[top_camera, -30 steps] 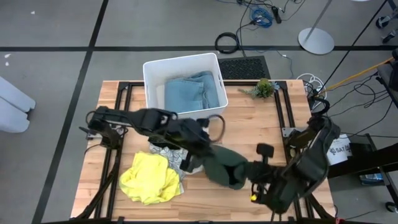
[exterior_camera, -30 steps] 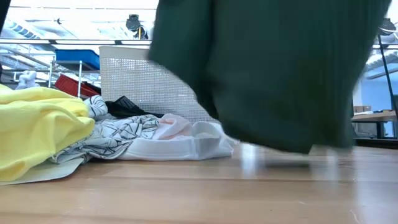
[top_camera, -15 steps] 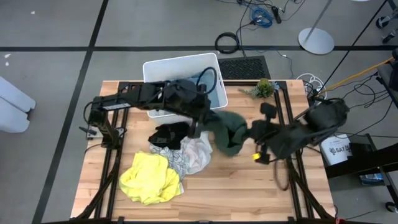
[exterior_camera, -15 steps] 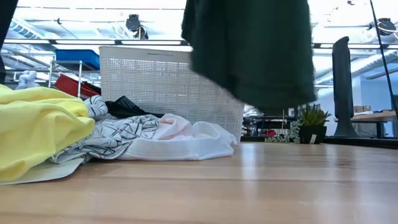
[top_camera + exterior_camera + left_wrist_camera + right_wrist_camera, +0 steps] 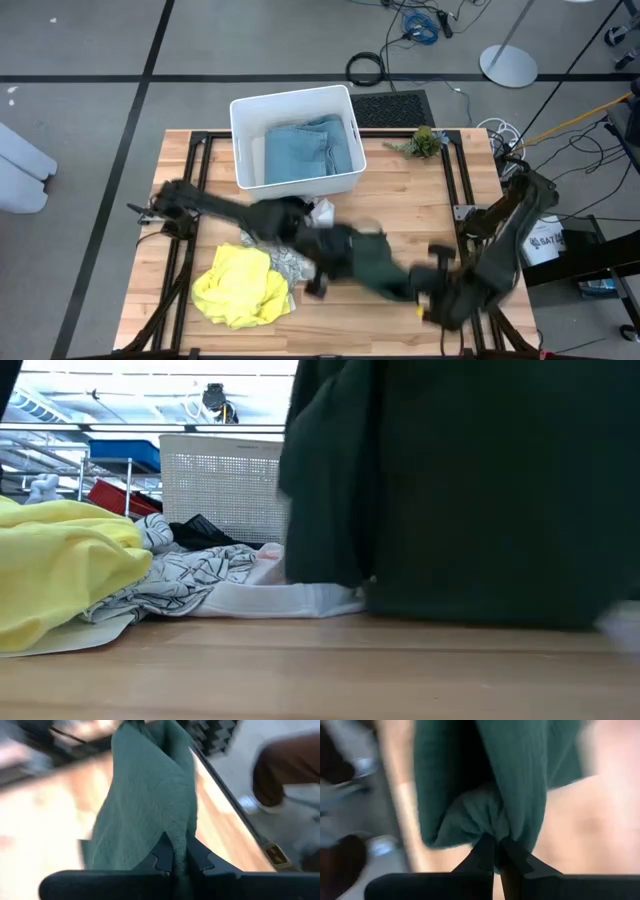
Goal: Fold laundry
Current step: Fold the green polo shirt
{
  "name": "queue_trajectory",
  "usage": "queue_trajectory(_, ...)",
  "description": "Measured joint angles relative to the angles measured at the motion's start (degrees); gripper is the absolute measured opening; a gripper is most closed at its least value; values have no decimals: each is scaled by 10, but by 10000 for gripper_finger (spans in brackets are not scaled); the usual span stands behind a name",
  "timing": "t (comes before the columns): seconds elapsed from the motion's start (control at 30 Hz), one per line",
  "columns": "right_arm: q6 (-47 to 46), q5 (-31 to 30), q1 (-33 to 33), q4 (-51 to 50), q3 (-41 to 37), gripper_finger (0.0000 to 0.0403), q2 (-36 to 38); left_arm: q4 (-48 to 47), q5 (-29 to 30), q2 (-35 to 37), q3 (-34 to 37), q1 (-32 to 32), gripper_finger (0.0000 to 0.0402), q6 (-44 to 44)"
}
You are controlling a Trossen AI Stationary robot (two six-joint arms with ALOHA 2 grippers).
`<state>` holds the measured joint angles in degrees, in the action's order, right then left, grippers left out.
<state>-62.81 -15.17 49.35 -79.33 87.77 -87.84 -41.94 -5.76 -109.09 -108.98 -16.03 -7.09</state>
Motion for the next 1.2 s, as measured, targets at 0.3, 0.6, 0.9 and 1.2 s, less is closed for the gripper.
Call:
queue_trajectory(0.3,-114,-2,86,329,-166,0,-2,91,38,-59,71,-93,15,82)
queue_trajectory(0.6,-47,-9,-25,258,-164,0,-2,35,15,-49,72,-21,15,158)
queue_trajectory(0.9,62,50,-155,154,-152,0,-1,-22,-78,-50,73,61,36,211)
queue_trajectory(1.2,240,78,-244,159,-185,0,4,-75,-117,-50,73,115,131,229)
